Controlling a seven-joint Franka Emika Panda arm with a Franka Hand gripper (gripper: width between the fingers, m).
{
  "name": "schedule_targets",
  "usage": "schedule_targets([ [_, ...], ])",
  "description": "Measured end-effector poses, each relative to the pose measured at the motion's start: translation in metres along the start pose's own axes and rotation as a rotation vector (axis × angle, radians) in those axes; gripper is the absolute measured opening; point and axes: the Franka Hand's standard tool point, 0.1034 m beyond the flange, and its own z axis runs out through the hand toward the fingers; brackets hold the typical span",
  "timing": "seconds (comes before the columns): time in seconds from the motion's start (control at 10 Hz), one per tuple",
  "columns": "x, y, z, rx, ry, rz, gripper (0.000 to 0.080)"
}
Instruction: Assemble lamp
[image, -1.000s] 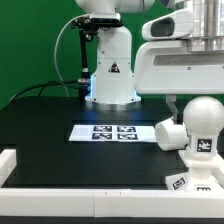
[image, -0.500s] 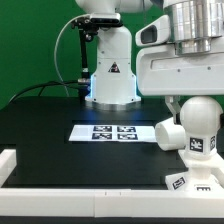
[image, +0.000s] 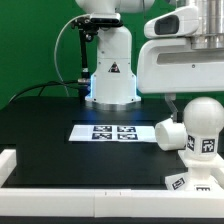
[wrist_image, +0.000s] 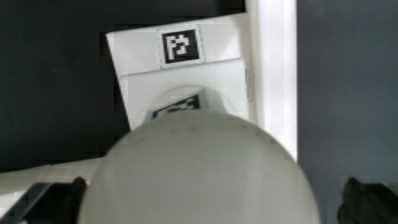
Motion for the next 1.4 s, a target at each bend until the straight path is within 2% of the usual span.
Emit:
schedule_targets([
  [0.3,0.0005,0.0024,0.0004,-0.005,0.000,-0.201,0.0699],
  [0.4,0.0023,0.0022,0.0012,-0.040,0.011,-0.318,0.0699],
  [0.6,0.0024,0.0025,0.0017,-0.043,0.012,-0.316,0.0699],
  [0.7,0.0023,0.0020,0.0017,-0.040,0.013,-0.263,0.0569],
  [1.0,0.0026,0.0027,0.0017,-0.040,0.019,-0.064,0.0574],
  [1.2,-0.0011,0.0032,0.0008,-0.039,0.042,0.252,0.0574],
  [1.3,-0.0017,0.0048,0.0015,-0.029,0.047,0.425,0.0574],
  [1.4,-0.0014,0.0080,0.0019,-0.004,0.045,0.628,0.0574],
])
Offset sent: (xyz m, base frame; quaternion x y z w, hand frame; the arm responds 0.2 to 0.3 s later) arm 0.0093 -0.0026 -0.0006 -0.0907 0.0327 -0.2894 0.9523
